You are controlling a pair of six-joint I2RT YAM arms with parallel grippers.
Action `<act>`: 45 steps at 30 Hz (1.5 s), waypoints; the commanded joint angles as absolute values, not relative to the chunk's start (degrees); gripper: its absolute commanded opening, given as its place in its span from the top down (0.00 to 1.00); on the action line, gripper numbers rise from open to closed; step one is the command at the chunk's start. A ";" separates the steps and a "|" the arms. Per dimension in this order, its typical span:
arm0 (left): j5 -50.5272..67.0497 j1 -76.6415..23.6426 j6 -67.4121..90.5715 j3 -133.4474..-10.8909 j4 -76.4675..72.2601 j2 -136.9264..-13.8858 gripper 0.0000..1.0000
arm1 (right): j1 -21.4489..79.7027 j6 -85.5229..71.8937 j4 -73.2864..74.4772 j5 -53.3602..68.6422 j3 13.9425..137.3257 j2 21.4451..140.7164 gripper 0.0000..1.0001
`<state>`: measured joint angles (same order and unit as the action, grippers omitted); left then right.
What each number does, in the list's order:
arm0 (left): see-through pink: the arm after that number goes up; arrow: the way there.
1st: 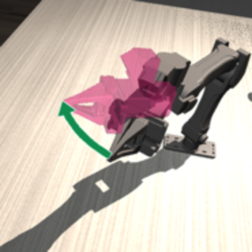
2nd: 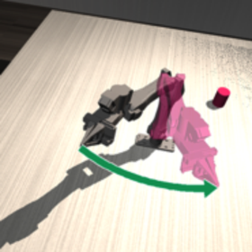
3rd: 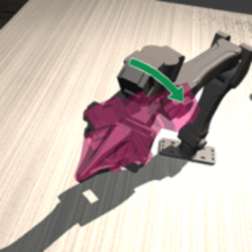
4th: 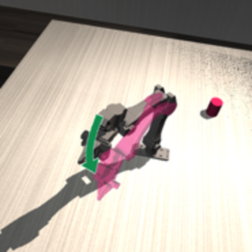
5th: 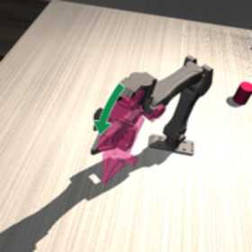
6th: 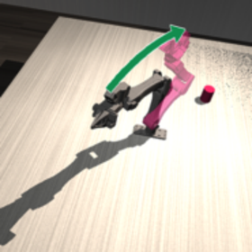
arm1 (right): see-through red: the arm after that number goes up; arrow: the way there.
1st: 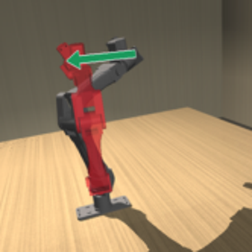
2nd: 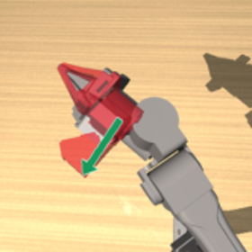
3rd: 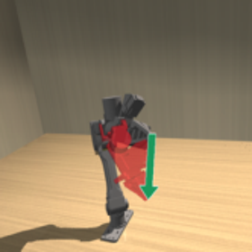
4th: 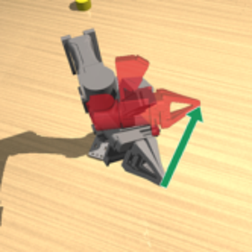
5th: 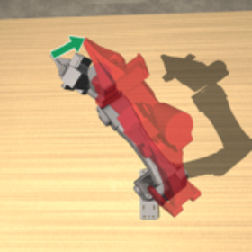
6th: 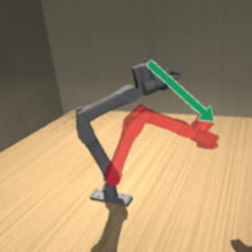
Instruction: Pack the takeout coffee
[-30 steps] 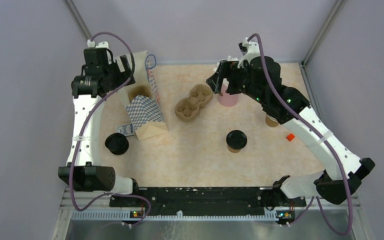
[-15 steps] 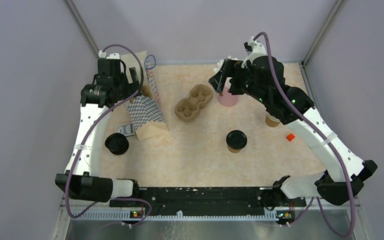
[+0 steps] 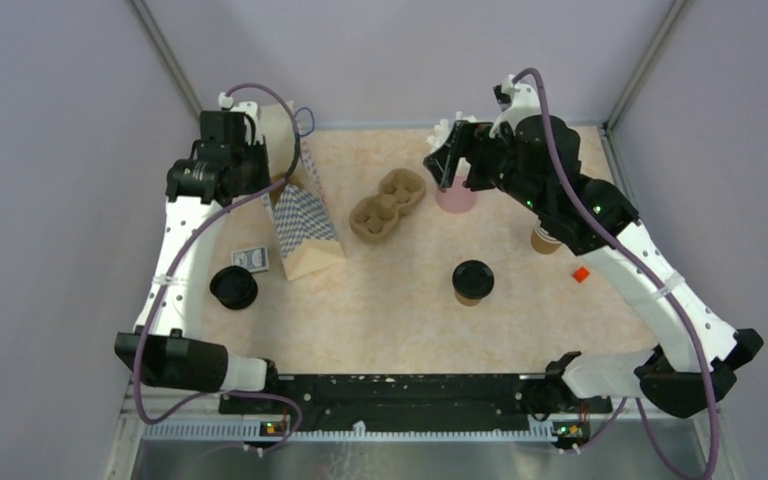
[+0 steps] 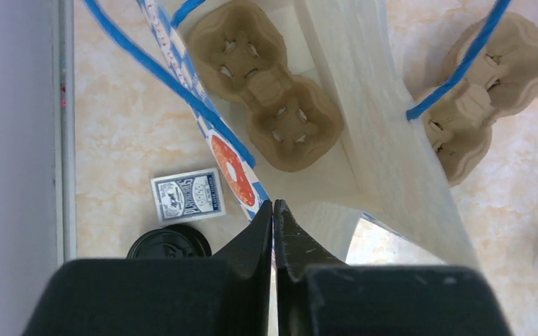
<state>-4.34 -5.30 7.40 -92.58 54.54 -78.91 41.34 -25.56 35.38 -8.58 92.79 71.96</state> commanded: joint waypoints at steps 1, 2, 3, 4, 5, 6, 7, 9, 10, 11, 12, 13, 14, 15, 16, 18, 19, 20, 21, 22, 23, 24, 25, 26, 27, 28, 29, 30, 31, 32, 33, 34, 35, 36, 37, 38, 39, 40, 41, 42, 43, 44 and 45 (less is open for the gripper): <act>2.11 -5.18 5.98 -96.41 54.81 -77.65 1.00 | 41.05 -23.22 34.90 -9.64 95.72 70.24 0.11; 4.45 -5.23 5.82 -97.47 55.60 -77.65 1.00 | 41.05 -23.25 34.94 -9.66 95.71 70.23 0.11; 7.58 -5.19 5.72 -98.61 56.83 -77.54 1.00 | 41.06 -23.29 34.92 -9.67 95.71 70.28 0.11; 10.06 -5.19 5.55 -99.67 57.98 -77.37 1.00 | 41.06 -23.29 34.85 -9.70 95.71 70.28 0.11; 12.81 -5.19 5.44 -100.54 59.40 -77.14 1.00 | 41.05 -23.26 34.74 -9.67 95.79 70.37 0.11; 14.87 -5.25 5.51 -101.61 61.13 -76.87 1.00 | 41.05 -23.20 34.60 -9.67 95.88 70.54 0.11; 16.34 -5.38 5.96 -102.66 62.70 -76.60 1.00 | 41.04 -23.07 34.53 -9.60 96.03 70.75 0.11; 19.64 -5.90 7.17 -104.06 65.56 -75.82 1.00 | 41.07 -22.55 34.20 -9.50 96.30 71.22 0.11; 21.04 -6.09 7.84 -104.48 66.97 -75.36 1.00 | 41.05 -22.25 34.02 -9.54 96.32 71.39 0.11; 22.25 -6.21 8.66 -104.77 68.33 -74.96 1.00 | 41.06 -21.91 33.84 -9.57 96.47 71.63 0.11; 23.34 -6.30 9.30 -104.91 70.13 -74.48 1.00 | 41.06 -21.43 33.72 -9.54 96.73 71.97 0.11; 24.03 -6.32 9.93 -105.09 71.28 -73.90 1.00 | 41.05 -20.98 33.52 -9.53 96.95 72.23 0.10; 24.81 -6.33 10.29 -105.15 72.19 -73.25 1.00 | 41.05 -20.46 33.15 -9.31 97.02 72.51 0.10; 25.85 -6.37 10.44 -105.12 72.82 -72.57 1.00 | 41.07 -19.86 32.64 -8.82 96.96 72.84 0.10; 26.65 -6.36 10.27 -105.12 73.66 -72.06 1.00 | 41.05 -19.25 31.80 -7.77 96.90 73.08 0.09; 29.61 -6.33 9.19 -104.29 74.57 -70.84 1.00 | 41.04 -17.80 29.54 -4.66 96.46 73.69 0.08; 31.22 -6.39 8.44 -103.58 75.09 -70.42 1.00 | 41.04 -16.73 28.35 -2.63 96.16 74.10 0.07; 32.54 -6.33 7.70 -102.92 75.41 -69.95 1.00 | 41.04 -15.16 26.63 -0.34 95.74 74.59 0.05; 34.54 -6.33 7.27 -102.06 75.52 -69.29 1.00 | 41.04 -13.46 26.18 2.07 95.56 75.31 0.04; 35.77 -6.45 6.86 -101.10 75.51 -68.71 1.00 | 41.04 -12.38 26.14 3.48 95.73 76.29 0.02; 37.11 -6.37 6.41 -100.21 75.35 -68.13 1.00 | 41.03 -11.25 26.29 4.79 96.17 77.31 0.01; 37.82 -6.33 5.96 -99.36 75.41 -67.62 1.00 | 41.04 -10.00 26.50 5.75 96.64 79.06 0.01; 38.09 -6.35 5.71 -98.84 75.60 -67.23 1.00 | 41.04 -9.12 26.59 5.65 97.25 80.55 0.01; 38.49 -6.40 5.20 -98.33 75.87 -66.85 1.00 | 41.04 -8.20 26.80 5.88 98.21 82.20 0.01; 38.84 -6.34 4.62 -98.07 76.15 -66.68 1.00 | 40.99 -6.80 26.92 6.52 99.43 83.82 0.01; 39.02 -6.34 3.94 -97.96 76.54 -66.47 1.00 | 40.85 -5.77 26.73 7.23 100.52 85.38 0.01; 39.24 -6.33 3.35 -97.80 77.05 -66.26 1.00 | 40.52 -4.73 25.75 8.61 101.11 86.71 0.02; 39.48 -6.33 2.75 -97.67 77.41 -66.22 1.00 | 39.96 -3.56 24.63 11.69 101.50 88.07 0.05; 39.85 -6.33 2.19 -97.47 77.81 -66.14 1.00 | 39.17 -2.77 23.46 15.48 102.16 89.67 0.08; 40.28 -6.35 1.68 -97.24 78.08 -66.10 1.00 | 38.45 -2.46 22.89 18.37 104.11 91.57 0.10; 40.78 -6.33 1.40 -96.95 78.15 -65.87 1.00 | 37.89 -2.34 22.85 20.14 106.21 93.81 0.13; 41.11 -6.35 1.25 -96.24 77.87 -65.57 1.00 | 37.41 -2.06 22.92 21.71 108.17 95.78 0.15; 41.47 -6.33 1.23 -95.61 77.38 -65.09 1.00 | 37.15 -1.17 23.05 22.84 109.88 97.87 0.17; 41.77 -6.33 1.30 -95.13 76.85 -64.62 1.00 | 37.10 -0.39 23.47 23.64 111.52 99.69 0.18; 42.11 -6.35 1.39 -94.65 76.41 -64.12 1.00 | 37.09 1.82 24.16 24.20 112.96 101.52 0.18; 42.54 -6.33 1.41 -94.27 76.01 -63.88 1.00 | 37.02 2.77 24.94 24.99 114.55 103.28 0.18; 42.80 -6.33 1.41 -93.84 75.69 -63.63 1.00 | 36.93 3.60 25.89 26.84 116.06 105.01 0.18; 42.91 -6.33 1.34 -93.52 75.50 -63.56 1.00 | 36.92 4.33 27.01 29.25 117.67 106.70 0.18; 43.00 -6.33 1.13 -93.51 75.47 -63.61 1.00 | 36.91 4.80 28.08 31.32 118.84 108.08 0.19; 43.06 -6.35 0.81 -93.56 75.63 -63.70 1.00 | 36.91 4.95 28.03 33.00 118.87 109.10 0.19; 43.03 -6.37 0.65 -93.56 75.61 -63.72 1.00 | 36.91 4.85 27.14 33.91 117.92 109.44 0.19; 43.11 -6.33 0.55 -93.55 75.61 -63.72 1.00 | 36.91 5.00 26.43 34.15 116.96 109.54 0.20; 43.26 -6.33 0.53 -93.52 75.67 -63.72 1.00 | 36.91 5.38 26.45 34.27 116.48 109.71 0.20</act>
<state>40.69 -6.15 2.15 -93.62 77.62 -64.53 36.95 2.15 27.33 27.53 115.70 108.99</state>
